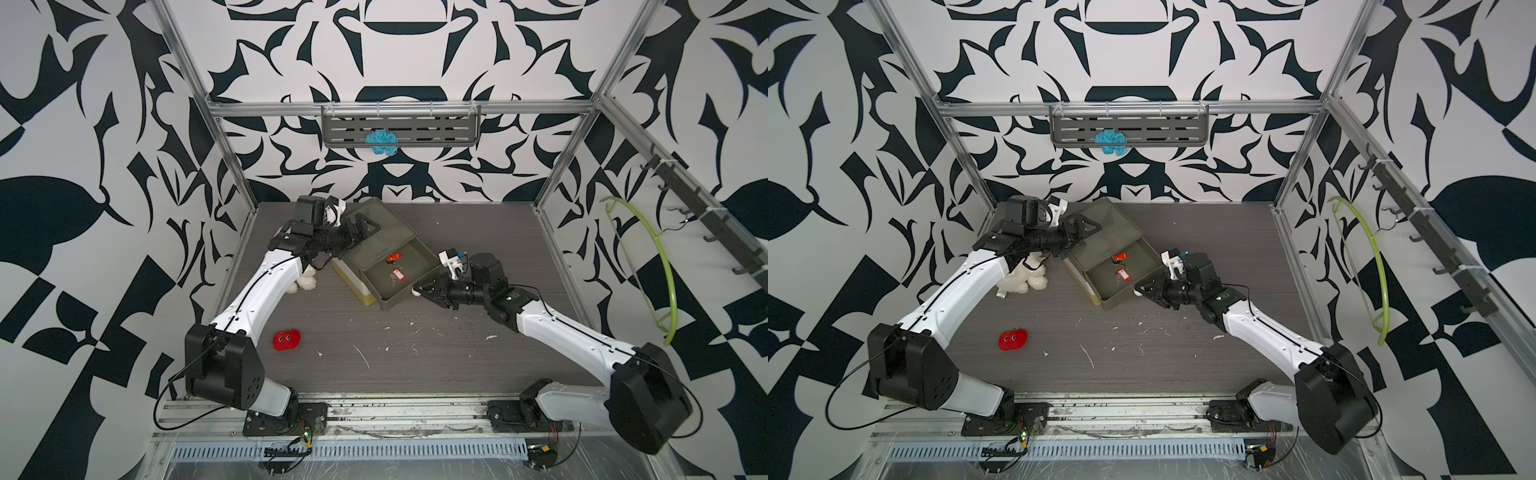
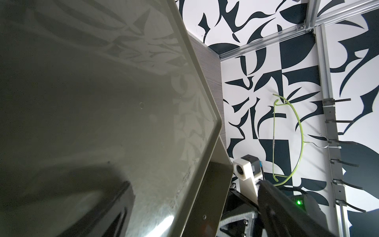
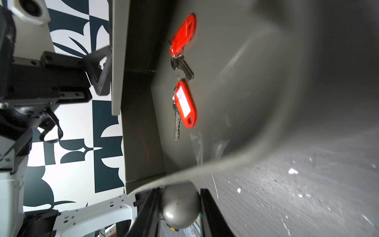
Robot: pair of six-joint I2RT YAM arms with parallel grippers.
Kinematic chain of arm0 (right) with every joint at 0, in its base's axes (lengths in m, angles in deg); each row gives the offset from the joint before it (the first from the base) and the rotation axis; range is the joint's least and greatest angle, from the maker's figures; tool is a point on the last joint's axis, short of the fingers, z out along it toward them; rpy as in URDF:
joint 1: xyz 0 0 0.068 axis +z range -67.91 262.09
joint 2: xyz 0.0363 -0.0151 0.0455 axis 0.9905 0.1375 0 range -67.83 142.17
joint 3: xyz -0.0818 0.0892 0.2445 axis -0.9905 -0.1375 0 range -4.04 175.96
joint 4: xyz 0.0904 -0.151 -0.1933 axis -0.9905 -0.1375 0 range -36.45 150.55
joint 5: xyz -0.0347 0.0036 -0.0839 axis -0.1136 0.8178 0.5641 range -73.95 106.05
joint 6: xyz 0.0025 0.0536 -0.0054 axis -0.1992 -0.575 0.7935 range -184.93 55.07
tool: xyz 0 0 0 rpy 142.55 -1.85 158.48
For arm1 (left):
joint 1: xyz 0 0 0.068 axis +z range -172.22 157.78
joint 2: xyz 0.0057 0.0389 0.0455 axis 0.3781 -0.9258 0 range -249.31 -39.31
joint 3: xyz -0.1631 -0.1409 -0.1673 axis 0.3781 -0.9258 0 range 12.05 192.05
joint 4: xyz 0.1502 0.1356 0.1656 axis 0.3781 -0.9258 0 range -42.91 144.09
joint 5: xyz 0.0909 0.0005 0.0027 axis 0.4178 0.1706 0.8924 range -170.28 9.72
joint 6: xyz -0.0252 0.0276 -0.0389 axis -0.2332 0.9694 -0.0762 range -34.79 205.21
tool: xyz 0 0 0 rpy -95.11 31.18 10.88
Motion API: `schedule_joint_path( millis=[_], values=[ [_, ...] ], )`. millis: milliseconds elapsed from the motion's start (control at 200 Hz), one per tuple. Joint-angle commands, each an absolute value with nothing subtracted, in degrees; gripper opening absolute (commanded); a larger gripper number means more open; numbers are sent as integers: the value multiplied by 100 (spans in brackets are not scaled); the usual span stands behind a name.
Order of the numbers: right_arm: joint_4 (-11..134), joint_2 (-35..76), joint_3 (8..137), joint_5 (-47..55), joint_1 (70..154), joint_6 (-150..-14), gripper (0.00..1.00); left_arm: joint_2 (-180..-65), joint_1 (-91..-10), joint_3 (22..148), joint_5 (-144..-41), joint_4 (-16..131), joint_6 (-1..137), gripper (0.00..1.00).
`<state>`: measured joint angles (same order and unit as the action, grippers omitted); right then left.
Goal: Take the keys out of the drawer
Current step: Open the drawer in the storage box.
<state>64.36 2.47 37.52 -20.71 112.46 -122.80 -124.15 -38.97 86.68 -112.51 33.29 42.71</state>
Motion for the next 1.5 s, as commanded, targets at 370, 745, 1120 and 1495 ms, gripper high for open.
schedule_joint_path(
  millis=[370,745,1120,1495],
  values=[
    [5240,-520,3380,-1893,11272,-11934,9,-12474,-3938,8428,-11193,3071,4303,99],
    [5025,-647,3383,-1857,11215,-11865,18,-12438,-3936,8378,-11197,3071,4320,100],
    [4334,-886,3732,-1705,11164,-11533,50,-12395,-3953,8377,-11160,3140,4250,100],
    [2843,-1519,4631,-1124,11168,-11339,61,-11964,-3979,8464,-11023,3250,4249,100]
  ],
)
